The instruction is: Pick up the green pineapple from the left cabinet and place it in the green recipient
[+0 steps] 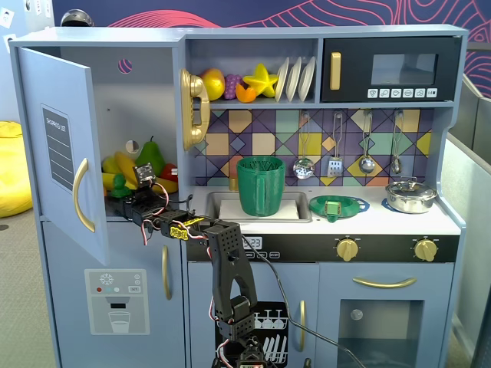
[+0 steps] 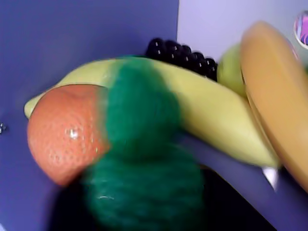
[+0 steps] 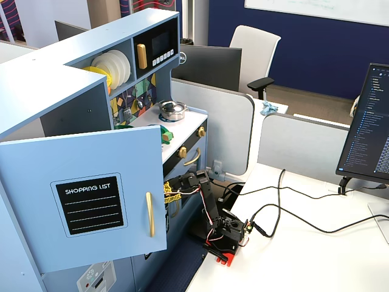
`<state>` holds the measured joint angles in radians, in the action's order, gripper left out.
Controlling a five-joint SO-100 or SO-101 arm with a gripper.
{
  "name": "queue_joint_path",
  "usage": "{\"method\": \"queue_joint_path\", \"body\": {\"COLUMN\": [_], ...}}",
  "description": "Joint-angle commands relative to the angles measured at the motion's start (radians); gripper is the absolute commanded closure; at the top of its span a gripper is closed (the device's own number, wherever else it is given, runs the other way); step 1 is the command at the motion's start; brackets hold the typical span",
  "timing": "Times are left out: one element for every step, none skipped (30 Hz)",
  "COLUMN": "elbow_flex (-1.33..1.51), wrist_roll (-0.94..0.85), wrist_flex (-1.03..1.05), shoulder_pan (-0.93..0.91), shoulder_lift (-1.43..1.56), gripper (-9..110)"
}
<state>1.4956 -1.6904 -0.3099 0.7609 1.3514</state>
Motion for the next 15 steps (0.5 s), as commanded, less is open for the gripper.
{"method": "queue_joint_path", "body": {"elbow_flex": [-0.043, -0.015, 0.021, 0.06, 0.1, 0.143, 0.189, 0.227, 0.259, 0.282, 0.308, 0.341, 0.365, 0.382, 0.39], "wrist_roll": [-0.08, -0.121, -0.153, -0.175, -0.187, -0.204, -0.23, -0.267, -0.285, -0.293, -0.298, -0.311, -0.322, -0.327, -0.327], "wrist_flex": [-0.002, 0.0, 0.0, 0.002, 0.011, 0.026, 0.048, 0.098, 0.17, 0.255, 0.321, 0.357, 0.402, 0.46, 0.52], "shoulder_pan": [0.009, 0.009, 0.009, 0.009, 0.006, 0.0, -0.005, -0.009, -0.014, -0.015, -0.014, -0.006, 0.008, 0.02, 0.028], "shoulder_lift": [0.04, 0.075, 0.121, 0.179, 0.244, 0.318, 0.397, 0.482, 0.572, 0.664, 0.752, 0.828, 0.907, 0.982, 1.049], "gripper": [102, 102, 102, 102, 102, 101, 101, 101, 101, 101, 101, 101, 101, 101, 101]}}
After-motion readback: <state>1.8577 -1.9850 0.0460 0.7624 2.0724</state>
